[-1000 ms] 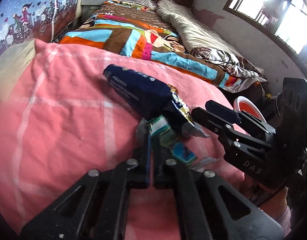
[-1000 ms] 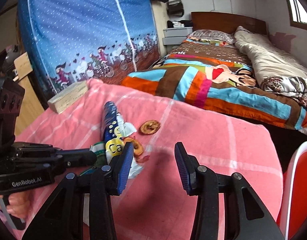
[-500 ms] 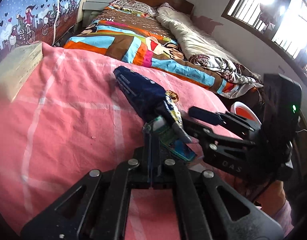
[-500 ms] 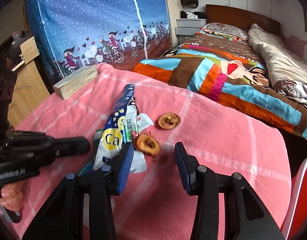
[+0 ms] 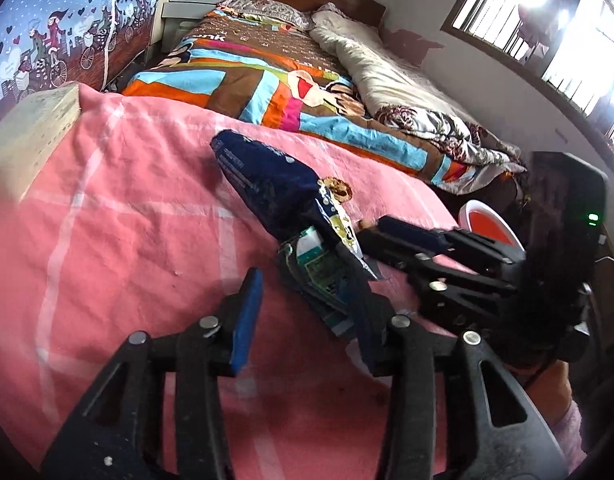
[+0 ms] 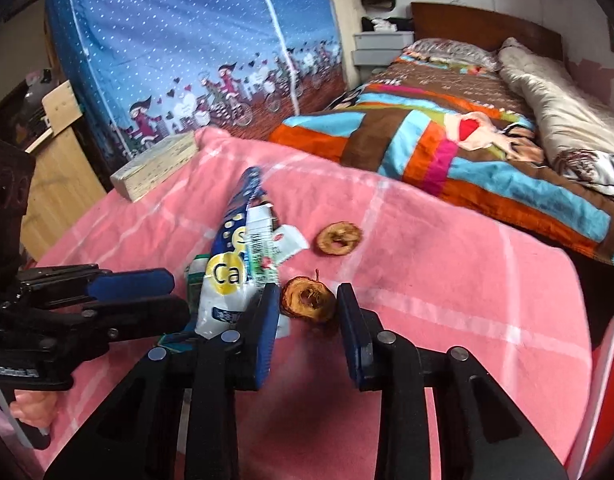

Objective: Collect trash
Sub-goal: 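Grasp the dried apple slice with the right gripper while the left gripper holds the blue bag, then carry the green packet and apple slice over the red bucket and open both grippers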

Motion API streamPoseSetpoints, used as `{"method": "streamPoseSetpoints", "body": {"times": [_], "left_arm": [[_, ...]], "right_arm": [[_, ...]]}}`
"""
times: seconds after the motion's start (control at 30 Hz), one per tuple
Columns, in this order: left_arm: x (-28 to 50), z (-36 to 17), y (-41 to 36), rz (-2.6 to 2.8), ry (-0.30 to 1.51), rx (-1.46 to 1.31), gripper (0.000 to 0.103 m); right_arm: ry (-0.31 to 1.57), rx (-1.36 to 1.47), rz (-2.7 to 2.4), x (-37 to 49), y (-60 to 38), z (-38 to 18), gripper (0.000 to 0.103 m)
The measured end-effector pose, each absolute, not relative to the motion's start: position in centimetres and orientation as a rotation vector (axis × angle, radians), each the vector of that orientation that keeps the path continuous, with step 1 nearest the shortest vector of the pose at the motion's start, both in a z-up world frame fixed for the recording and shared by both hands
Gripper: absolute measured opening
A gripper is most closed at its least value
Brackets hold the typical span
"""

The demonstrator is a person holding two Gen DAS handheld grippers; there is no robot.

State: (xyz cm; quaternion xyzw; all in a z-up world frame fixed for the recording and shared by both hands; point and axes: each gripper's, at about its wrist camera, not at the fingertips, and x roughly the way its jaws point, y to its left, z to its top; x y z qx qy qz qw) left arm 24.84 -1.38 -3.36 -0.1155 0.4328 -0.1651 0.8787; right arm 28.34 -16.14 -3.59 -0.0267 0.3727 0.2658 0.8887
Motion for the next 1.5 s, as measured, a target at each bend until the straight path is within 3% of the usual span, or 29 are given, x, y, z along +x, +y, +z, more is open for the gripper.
{"method": "streamPoseSetpoints", "body": {"times": [0.47,0.57,0.7,1.1,1.5], "left_arm": [[26.0,-4.1,-5.4,-0.288,0.949,-0.025,0.097],[25.8,-4.1,-5.0,-0.286,0.943,-0.011,0.089],[25.4,-4.0,-4.3,-0.297,0.933,-0.055,0.087],[20.8,-1.3,-1.0,-0.416,0.685,-0.186,0.086],[16.8,2.7,-3.0,-0.447,0.404,-0.031,0.086]], "right_arm": [[0.752,-0.001,0.462,27.5,-20.2,-3.5,0.027],[0.745,-0.002,0.464,27.2,-20.2,-3.5,0.027],[0.728,-0.002,0.467,26.5,-20.2,-3.5,0.027],[0.553,-0.013,0.501,22.7,-19.8,-2.1,0.027],[0.272,0.037,0.489,19.2,-21.5,1.2,0.027]]}}
